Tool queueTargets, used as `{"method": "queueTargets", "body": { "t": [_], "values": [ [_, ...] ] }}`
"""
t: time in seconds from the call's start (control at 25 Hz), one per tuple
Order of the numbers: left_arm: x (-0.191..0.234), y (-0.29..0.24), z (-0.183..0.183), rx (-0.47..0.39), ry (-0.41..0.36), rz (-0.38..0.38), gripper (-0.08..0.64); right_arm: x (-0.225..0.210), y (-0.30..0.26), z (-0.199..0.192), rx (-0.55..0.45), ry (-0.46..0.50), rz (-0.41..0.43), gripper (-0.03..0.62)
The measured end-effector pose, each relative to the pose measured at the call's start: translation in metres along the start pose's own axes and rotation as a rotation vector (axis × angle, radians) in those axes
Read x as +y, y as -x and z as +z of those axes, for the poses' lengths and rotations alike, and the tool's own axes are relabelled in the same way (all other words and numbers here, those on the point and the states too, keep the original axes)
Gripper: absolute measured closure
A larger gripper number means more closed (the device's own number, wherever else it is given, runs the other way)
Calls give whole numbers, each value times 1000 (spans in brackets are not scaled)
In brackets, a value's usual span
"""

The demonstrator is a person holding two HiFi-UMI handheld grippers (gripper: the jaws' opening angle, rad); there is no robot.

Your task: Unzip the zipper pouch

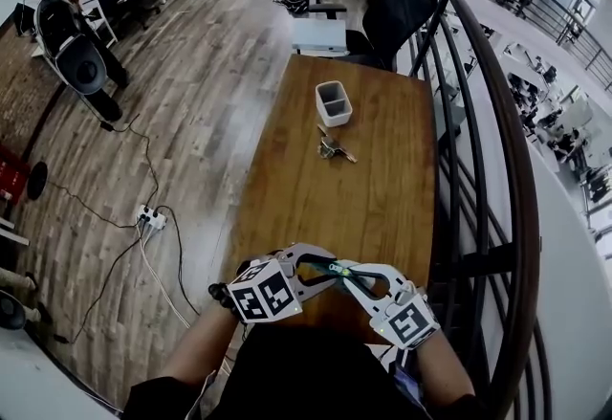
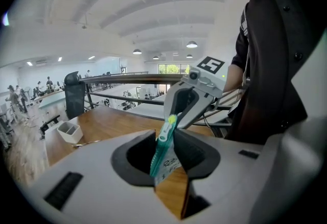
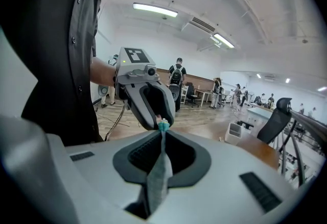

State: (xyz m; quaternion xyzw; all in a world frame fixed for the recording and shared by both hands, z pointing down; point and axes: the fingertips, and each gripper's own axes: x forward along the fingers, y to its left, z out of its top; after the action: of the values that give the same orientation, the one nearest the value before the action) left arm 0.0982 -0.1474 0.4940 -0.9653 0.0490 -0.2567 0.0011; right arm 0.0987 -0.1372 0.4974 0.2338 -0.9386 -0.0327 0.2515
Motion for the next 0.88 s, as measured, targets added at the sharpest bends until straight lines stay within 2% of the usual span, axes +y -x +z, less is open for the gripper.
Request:
{"method": "queueTargets", "body": {
  "t": [0.32,0.52,0.68,0.88],
  "values": [
    [-6,1,-4,87,-8,-48,480,4,0,-6,33,19,-1,569],
    [-9,4,-7,128,-64,-54,498,7,-2,-6,27,20,-5,569],
    [-11,3,-7,146,-91,-57,508,7,-1,-8,33,19,-1,569],
    [-12,0,-8,142,-81,-66,514,8,1,-13,42,8,16,566]
  ]
}}
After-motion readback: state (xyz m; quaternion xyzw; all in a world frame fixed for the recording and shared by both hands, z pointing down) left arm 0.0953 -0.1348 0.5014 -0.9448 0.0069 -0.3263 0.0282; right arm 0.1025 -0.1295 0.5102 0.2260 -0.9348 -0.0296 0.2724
